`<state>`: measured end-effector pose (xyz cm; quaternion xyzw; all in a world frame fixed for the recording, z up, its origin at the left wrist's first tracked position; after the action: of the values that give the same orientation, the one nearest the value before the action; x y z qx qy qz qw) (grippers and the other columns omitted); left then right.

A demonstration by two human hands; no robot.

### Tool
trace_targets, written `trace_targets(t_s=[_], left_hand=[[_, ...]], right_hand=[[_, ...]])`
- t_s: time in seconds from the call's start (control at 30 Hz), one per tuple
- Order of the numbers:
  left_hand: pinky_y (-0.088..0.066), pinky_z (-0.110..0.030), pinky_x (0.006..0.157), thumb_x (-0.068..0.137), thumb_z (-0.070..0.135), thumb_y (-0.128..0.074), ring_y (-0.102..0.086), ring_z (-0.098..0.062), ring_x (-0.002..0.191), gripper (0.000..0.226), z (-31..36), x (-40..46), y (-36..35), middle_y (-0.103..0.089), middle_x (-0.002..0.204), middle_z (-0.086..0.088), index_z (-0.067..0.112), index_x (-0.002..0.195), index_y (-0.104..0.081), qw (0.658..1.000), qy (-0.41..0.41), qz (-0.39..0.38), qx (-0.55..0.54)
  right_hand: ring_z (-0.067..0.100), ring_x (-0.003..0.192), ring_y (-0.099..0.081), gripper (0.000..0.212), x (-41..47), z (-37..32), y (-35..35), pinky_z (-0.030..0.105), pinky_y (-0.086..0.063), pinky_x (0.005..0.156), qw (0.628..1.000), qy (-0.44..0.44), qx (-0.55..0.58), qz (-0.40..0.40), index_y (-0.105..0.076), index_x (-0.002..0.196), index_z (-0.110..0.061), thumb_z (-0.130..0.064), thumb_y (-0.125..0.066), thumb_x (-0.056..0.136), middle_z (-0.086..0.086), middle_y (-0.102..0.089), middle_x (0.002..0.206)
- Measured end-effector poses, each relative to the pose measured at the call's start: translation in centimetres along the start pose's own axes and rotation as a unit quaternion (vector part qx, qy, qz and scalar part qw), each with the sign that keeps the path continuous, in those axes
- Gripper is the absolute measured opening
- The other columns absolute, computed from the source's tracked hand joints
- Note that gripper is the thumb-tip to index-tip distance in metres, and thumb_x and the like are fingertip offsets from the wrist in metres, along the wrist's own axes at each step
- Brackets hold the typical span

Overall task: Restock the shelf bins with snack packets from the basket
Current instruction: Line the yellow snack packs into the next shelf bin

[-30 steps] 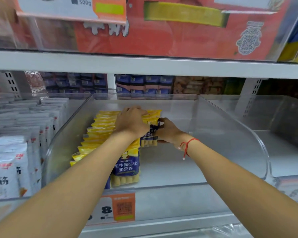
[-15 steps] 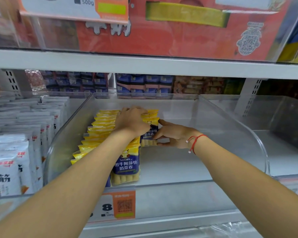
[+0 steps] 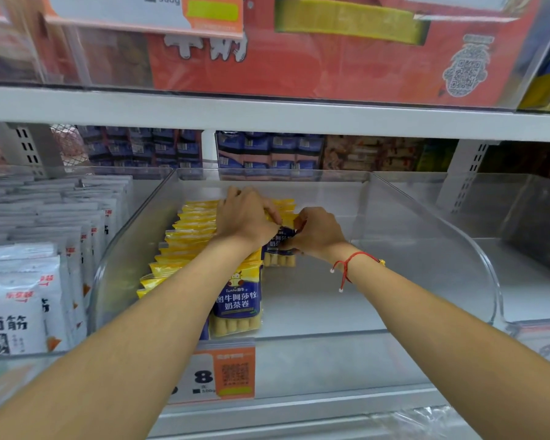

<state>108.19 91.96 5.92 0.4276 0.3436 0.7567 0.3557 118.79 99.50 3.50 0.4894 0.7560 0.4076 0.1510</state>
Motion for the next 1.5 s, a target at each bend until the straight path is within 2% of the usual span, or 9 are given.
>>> trace_targets(t_s=[0.2,0.43,0.53,0.67,0.87,1.0,1.2,1.37,1.5], left_hand=[[-0.032,-0.037,0.098,0.087,0.017,-0.056,-0.036,-0.025,0.126,0.024,0.6,0.1,0.6,-0.056,0.127,0.0,0.031,0.098,-0.073,0.997,-0.008,-0.06,0.038],[-0.041,-0.038,0.104,0.098,0.021,-0.036,-0.051,-0.028,0.119,0.036,2.3,-0.5,2.8,-0.055,0.133,-0.008,0.014,0.124,-0.059,0.962,0.014,-0.241,0.126],[-0.045,-0.038,0.102,0.093,0.017,-0.042,-0.052,-0.028,0.119,0.038,3.2,-2.8,5.1,-0.053,0.136,-0.006,0.019,0.126,-0.06,0.972,0.021,-0.199,0.12],[-0.051,-0.036,0.086,0.09,0.018,-0.045,-0.06,-0.028,0.099,0.037,4.0,-7.6,8.9,-0.063,0.118,-0.008,0.021,0.123,-0.061,0.989,0.023,-0.132,0.061],[-0.05,-0.036,0.09,0.088,0.017,-0.05,-0.055,-0.02,0.115,0.036,4.8,-17.0,12.6,-0.063,0.124,0.005,0.03,0.118,-0.063,0.999,0.004,-0.031,-0.022],[-0.047,-0.033,0.089,0.088,0.021,-0.054,-0.059,-0.02,0.112,0.032,4.4,-23.4,11.6,-0.066,0.117,0.007,0.03,0.117,-0.063,0.993,0.053,-0.076,-0.078],[-0.05,-0.033,0.085,0.089,0.019,-0.052,-0.062,-0.019,0.1,0.03,0.9,-32.0,6.8,-0.064,0.119,0.008,0.028,0.116,-0.062,0.971,0.119,-0.146,-0.149],[-0.045,-0.03,0.09,0.093,0.014,-0.052,-0.057,-0.016,0.112,0.031,-2.8,-36.9,2.1,-0.061,0.126,0.005,0.021,0.121,-0.06,0.942,0.177,-0.213,-0.187],[-0.043,-0.026,0.092,0.095,0.015,-0.05,-0.055,-0.019,0.115,0.031,-5.8,-41.3,-1.4,-0.058,0.13,0.003,0.02,0.123,-0.059,0.911,0.237,-0.296,-0.163]], right_hand=[[0.025,0.088,-0.07,0.005,-0.3,-0.2,0.6,0.035,-0.055,0.089,0.97,-0.113,0.195,-0.093,-0.065,0.08,-0.002,0.001,-0.065,0.083,0.016,-0.07,0.09],[0.023,0.12,-0.051,0.039,-4.5,-2.1,3.0,0.031,-0.046,0.089,0.97,-0.109,0.082,-0.203,-0.052,0.131,-0.011,-0.011,-0.054,0.092,0.009,-0.056,0.13],[0.019,0.107,-0.056,0.037,-8.0,-3.3,4.4,0.016,-0.044,0.082,0.979,-0.047,0.024,-0.198,-0.055,0.129,-0.007,-0.011,-0.054,0.093,0.009,-0.056,0.123],[0.019,0.106,-0.059,0.025,-12.6,-4.0,6.1,0.021,-0.042,0.079,0.994,0.014,-0.026,-0.106,-0.067,0.112,-0.012,-0.015,-0.059,0.089,0.004,-0.064,0.119],[0.009,0.078,-0.055,0.006,-22.3,-5.0,7.0,0.024,-0.042,0.067,0.998,0.062,-0.019,0.021,-0.068,0.089,-0.026,-0.027,-0.063,0.086,-0.008,-0.063,0.082],[0.014,0.072,-0.059,0.013,-27.9,-4.4,4.9,0.028,-0.048,0.069,0.998,0.042,0.006,-0.036,-0.065,0.074,-0.029,-0.021,-0.062,0.084,-0.003,-0.067,0.076],[0.017,0.072,-0.062,0.012,-35.0,-0.1,-1.2,0.035,-0.052,0.077,0.978,-0.034,0.056,-0.2,-0.072,0.091,-0.012,-0.019,-0.062,0.087,0.005,-0.068,0.078],[0.021,0.069,-0.056,0.015,-39.8,5.7,-6.9,0.035,-0.049,0.07,0.937,-0.104,0.021,-0.333,-0.069,0.086,-0.017,-0.012,-0.055,0.091,0.005,-0.062,0.078],[0.015,0.091,-0.058,0.022,-41.9,8.9,-9.9,0.029,-0.045,0.079,0.92,-0.133,-0.025,-0.367,-0.064,0.111,-0.015,-0.014,-0.051,0.094,-0.002,-0.058,0.113]])
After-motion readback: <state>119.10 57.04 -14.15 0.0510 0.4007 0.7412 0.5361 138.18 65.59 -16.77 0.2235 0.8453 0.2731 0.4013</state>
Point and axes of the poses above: each hand's wrist, its own x-axis towards the middle knuckle, its own y-axis out of the back of the hand, z = x × y, the point moved 1 cm from there along x, towards the middle knuckle
